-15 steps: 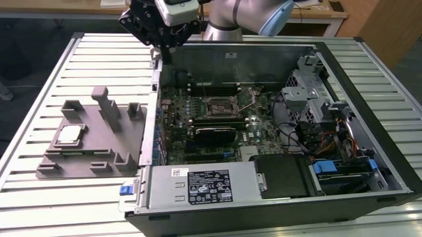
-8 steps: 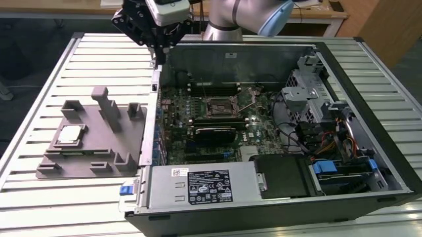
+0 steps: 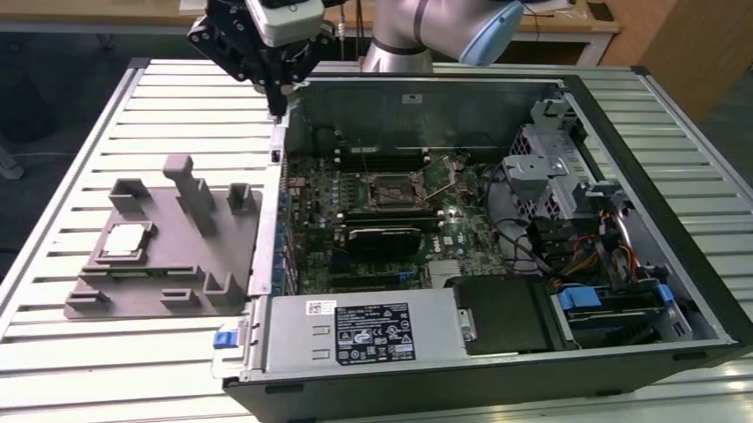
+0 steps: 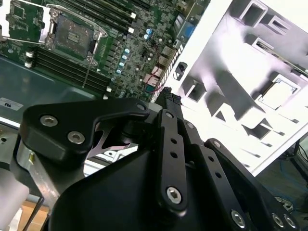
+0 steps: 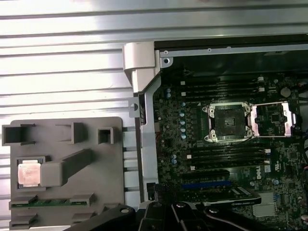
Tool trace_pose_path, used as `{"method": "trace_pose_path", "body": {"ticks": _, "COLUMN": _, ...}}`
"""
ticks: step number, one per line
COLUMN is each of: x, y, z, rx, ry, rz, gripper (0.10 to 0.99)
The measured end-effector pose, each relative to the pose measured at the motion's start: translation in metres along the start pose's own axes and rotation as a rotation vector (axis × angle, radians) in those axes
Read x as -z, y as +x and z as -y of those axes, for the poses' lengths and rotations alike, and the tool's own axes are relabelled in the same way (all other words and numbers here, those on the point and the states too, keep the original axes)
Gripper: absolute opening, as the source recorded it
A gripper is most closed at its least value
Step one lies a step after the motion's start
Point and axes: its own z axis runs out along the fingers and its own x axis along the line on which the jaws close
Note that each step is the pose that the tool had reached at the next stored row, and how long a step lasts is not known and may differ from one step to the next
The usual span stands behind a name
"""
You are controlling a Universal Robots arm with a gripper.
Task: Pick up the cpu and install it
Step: 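Reach for the cpu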
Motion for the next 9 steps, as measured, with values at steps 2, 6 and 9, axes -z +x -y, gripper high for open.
{"method": "trace_pose_path", "body": {"ticks": 2, "x": 0.0001, "y": 0.0013, "z": 0.0001, "rx": 0.000, "ry": 0.000, "rz": -0.0001, "gripper": 0.106}}
{"method": "trace_pose_path", "body": {"ticks": 6, "x": 0.0001, "y": 0.0049, "z": 0.0004, "rx": 0.000, "ry": 0.000, "rz": -0.0001, "gripper": 0.106}}
{"method": "trace_pose_path", "body": {"ticks": 9, "x": 0.0002, "y": 0.0075, "z": 0.0006, "rx": 0.000, "ry": 0.000, "rz": 0.0000, "gripper": 0.106}}
